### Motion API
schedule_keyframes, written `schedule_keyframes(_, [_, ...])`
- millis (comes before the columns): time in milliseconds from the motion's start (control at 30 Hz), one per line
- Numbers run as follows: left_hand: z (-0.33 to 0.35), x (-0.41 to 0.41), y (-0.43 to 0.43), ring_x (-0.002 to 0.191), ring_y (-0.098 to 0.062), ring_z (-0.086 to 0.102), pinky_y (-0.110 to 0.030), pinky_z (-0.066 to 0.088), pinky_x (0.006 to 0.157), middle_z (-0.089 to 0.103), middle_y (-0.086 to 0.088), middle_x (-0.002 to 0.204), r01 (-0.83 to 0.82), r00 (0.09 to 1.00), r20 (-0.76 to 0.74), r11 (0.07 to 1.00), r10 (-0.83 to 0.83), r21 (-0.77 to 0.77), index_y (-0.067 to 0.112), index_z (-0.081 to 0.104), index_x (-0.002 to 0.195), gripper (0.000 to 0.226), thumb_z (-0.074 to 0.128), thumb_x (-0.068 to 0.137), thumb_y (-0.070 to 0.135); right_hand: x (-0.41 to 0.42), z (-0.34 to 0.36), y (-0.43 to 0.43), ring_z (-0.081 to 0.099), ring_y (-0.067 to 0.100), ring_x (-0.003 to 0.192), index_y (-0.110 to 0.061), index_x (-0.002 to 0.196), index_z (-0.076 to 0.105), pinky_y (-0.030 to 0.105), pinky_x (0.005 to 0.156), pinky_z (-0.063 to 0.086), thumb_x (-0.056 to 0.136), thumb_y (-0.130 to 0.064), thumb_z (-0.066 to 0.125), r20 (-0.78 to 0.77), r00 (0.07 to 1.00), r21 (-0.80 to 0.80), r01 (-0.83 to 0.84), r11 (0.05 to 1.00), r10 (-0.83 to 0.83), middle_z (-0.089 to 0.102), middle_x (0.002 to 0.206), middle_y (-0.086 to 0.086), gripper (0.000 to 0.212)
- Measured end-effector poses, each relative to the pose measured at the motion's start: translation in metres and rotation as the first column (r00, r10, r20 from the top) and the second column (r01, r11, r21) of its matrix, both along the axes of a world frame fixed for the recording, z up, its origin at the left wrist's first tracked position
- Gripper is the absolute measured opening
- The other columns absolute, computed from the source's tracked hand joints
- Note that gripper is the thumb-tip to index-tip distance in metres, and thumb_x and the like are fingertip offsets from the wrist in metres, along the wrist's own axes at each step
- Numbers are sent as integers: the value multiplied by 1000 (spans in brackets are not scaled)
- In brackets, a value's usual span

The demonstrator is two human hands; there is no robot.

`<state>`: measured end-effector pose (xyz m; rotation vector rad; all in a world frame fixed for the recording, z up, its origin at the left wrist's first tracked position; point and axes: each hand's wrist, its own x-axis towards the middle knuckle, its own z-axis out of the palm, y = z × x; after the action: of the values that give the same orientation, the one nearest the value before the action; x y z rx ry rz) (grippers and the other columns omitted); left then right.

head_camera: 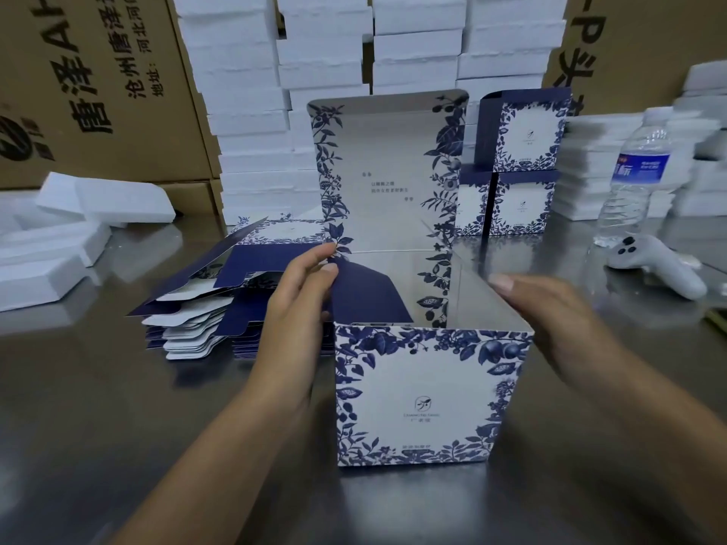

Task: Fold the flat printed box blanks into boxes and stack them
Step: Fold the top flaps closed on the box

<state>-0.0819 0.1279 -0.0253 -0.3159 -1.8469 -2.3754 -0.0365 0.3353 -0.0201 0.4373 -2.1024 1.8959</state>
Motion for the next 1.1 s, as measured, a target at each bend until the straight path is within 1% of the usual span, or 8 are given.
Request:
schedule_keyframes(67, [-1,0,-1,98,-17,68,-37,49,90,72,6,103,12,1000,1,1000,-12,7,35,70,103,22,53,94,24,5,5,1,45,26,72,13,80,57,31,67,35,54,-70,71,77,996,97,-45,994,37,51,76,44,88])
schedule_keyframes(133, [-2,1,-1,104,-20,66,-40,47,94,70,5,111,72,997,7,997,-72,31,35,69,106,21,58,89,29,10,12,2,40,24,67,10,78,60,24,56,31,58,-64,68,163,985,183,-77,980,47,51,69,32,77])
schedule_keyframes(233, [-4,4,-2,115,-23,61,-48,43,103,60,2,130,220,975,24,972,-223,82,38,67,111,43,68,68,37,13,20,3,39,28,77,13,75,58,37,66,24,60,-55,67,231,973,205,-68,976,19,48,81,21,71])
schedule_keyframes(400, [-8,6,0,120,-23,58,-51,39,106,58,5,134,340,940,-65,936,-335,86,38,67,112,50,67,62,35,13,21,7,42,22,69,16,77,47,35,67,26,88,-27,58,198,963,331,109,937,-182,51,70,17,46])
schedule_keyframes(700, [-16,7,8,125,-27,53,-57,35,108,49,-1,141,342,935,-110,940,-338,15,43,62,117,54,62,63,38,11,22,6,23,19,54,1,58,40,30,52,15,75,-38,59,137,940,412,233,881,-312,32,59,7,47])
schedule_keyframes(900, [-18,6,8,130,-26,47,-55,32,110,48,2,142,299,946,-111,952,-304,-59,49,59,118,52,61,65,46,4,27,1,38,19,57,-20,66,59,28,61,28,69,-45,64,259,895,298,283,912,-362,46,63,9,26])
schedule_keyframes(1000, [-19,5,6,133,-27,43,-55,30,111,48,2,143,310,942,-103,947,-318,-87,50,59,116,51,60,65,47,-7,31,3,51,18,62,0,79,68,28,70,34,77,-38,65,248,880,309,325,894,-405,67,74,22,38])
schedule_keyframes(1100, [-19,5,5,135,-26,40,-53,27,113,46,4,144,324,936,-101,939,-336,-120,53,58,116,50,58,66,50,-10,36,1,48,25,70,15,94,55,33,72,33,81,-23,60,199,887,344,335,877,-417,54,101,40,41])
